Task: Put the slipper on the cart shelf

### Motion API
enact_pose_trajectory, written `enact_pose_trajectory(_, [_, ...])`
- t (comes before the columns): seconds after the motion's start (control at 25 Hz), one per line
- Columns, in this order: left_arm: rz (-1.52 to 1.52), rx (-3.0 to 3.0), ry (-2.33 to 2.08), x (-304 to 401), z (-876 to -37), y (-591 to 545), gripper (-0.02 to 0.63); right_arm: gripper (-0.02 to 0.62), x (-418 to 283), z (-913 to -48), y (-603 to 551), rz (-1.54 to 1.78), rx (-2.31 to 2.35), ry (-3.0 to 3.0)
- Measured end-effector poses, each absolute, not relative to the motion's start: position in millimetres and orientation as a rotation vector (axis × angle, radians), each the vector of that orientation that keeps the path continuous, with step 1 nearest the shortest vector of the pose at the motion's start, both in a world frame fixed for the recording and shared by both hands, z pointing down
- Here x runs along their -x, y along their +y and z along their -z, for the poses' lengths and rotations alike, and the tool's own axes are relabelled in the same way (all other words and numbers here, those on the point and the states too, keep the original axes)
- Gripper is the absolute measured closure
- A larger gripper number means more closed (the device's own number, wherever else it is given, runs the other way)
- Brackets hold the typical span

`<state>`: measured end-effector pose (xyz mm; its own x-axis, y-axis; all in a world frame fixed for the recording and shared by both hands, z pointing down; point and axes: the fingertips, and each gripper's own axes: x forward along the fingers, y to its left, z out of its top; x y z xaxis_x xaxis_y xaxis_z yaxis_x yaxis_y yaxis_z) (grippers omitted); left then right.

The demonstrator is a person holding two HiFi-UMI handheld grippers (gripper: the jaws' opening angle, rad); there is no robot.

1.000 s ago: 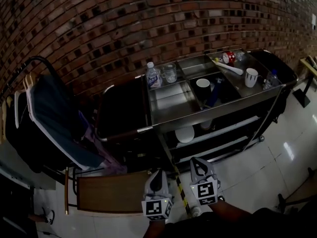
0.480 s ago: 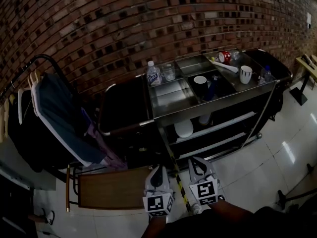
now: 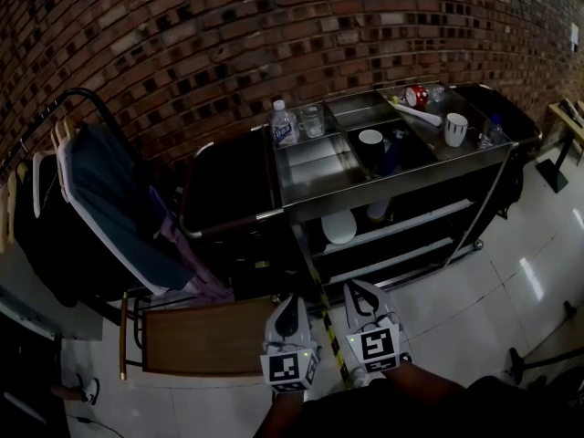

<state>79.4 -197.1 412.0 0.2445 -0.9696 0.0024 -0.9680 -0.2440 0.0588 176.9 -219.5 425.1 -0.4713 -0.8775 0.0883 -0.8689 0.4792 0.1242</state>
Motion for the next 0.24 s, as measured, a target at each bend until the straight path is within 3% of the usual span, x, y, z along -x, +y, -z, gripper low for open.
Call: enact_pose_trajectory(0.24, [0.05, -2.445, -1.913, -79.8, -412.8, -203.5, 0.591, 0.594, -171.7, -426.2, -224.4, 0.134, -1.511, -2.586])
